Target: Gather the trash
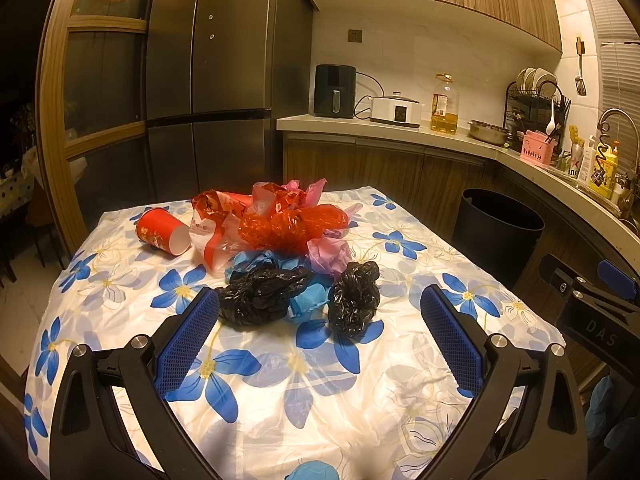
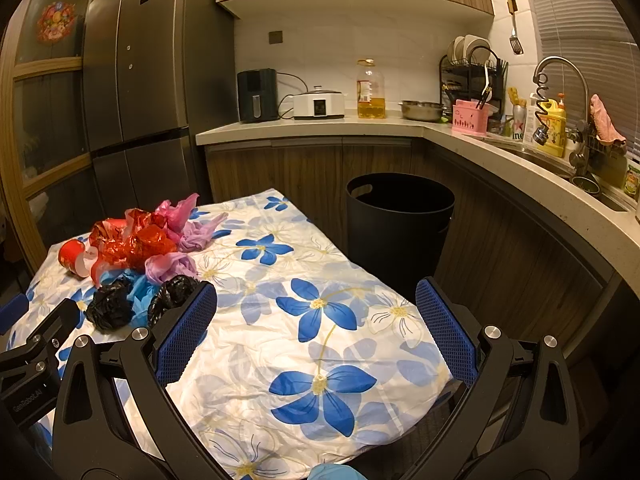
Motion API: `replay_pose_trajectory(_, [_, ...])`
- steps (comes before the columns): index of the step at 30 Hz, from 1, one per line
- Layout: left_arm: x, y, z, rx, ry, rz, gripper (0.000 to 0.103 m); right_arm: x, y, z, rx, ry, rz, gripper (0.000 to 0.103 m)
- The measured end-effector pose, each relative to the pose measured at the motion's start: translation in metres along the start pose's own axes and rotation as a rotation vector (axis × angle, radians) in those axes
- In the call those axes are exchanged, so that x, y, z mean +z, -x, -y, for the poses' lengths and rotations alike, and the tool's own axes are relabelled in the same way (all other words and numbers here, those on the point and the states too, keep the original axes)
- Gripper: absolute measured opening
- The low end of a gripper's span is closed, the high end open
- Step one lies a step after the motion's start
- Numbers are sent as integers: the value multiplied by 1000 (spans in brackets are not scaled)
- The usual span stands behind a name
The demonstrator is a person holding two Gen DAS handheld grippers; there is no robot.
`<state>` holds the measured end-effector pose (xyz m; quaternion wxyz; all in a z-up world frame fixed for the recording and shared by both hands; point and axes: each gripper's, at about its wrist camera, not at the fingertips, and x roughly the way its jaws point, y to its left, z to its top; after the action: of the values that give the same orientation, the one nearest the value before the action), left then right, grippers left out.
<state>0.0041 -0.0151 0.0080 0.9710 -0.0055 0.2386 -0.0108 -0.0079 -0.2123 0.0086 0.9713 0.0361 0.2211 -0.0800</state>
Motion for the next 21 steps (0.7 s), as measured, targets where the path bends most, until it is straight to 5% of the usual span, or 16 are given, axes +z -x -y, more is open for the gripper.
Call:
replay_pose_trajectory(14, [-1, -1, 1, -6, 11, 28, 97, 1, -9, 0, 12, -1, -6, 98])
replay_pose_trajectory(21, [-15, -9, -28, 49, 65, 71, 97, -15, -29, -12, 91, 15, -2, 98])
